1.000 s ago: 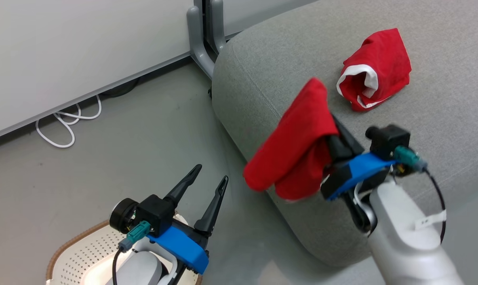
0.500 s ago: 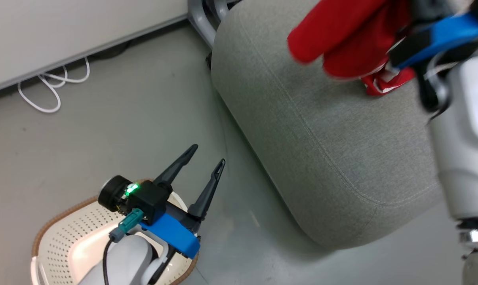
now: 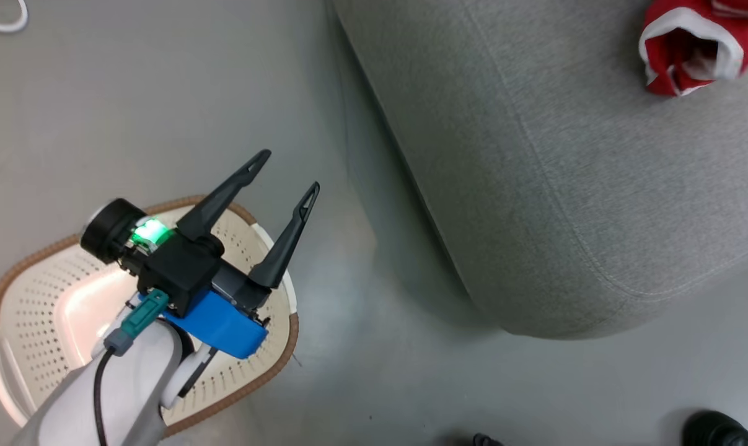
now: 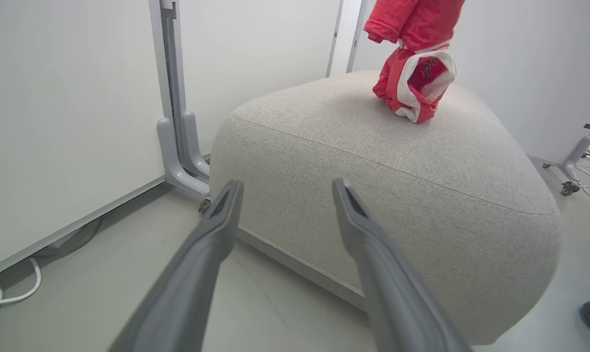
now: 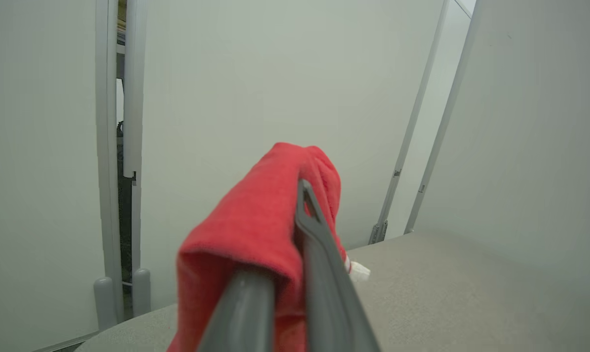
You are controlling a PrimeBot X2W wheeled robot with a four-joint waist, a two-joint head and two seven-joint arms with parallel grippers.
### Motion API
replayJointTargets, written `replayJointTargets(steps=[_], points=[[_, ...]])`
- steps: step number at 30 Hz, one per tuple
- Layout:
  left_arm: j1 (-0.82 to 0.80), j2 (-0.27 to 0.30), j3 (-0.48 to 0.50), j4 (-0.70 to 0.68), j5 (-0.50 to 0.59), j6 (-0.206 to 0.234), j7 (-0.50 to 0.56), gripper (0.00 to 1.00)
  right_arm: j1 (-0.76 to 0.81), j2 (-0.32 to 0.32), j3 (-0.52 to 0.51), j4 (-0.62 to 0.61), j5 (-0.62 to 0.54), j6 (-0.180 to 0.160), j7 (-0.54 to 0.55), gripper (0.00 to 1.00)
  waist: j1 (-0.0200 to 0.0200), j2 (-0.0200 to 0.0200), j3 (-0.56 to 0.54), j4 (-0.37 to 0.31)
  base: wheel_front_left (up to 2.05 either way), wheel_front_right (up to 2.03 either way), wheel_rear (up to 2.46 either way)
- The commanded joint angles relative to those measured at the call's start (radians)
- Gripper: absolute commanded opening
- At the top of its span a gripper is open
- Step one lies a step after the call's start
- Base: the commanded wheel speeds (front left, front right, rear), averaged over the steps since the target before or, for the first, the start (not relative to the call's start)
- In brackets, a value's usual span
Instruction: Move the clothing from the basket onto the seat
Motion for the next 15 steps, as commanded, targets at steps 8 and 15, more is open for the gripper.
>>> replayJointTargets(steps=[8,15], points=[[-0.013,0.061,0.02,-0.091,0.013,0.022,0.038,1.0,0.078,0.049,-0.074,0.145,-0.049,0.0,-0.044,0.0,-0.0002,0.0,0.119,0.017,0.0,0.0,0.0],[0.004,0.072,0.016,-0.13,0.018,0.038,0.047,1.0,0.077,0.051,-0.128,0.249,-0.042,0.0,-0.053,0.0,-0.0002,0.0,0.138,0.03,0.0,0.0,0.0]])
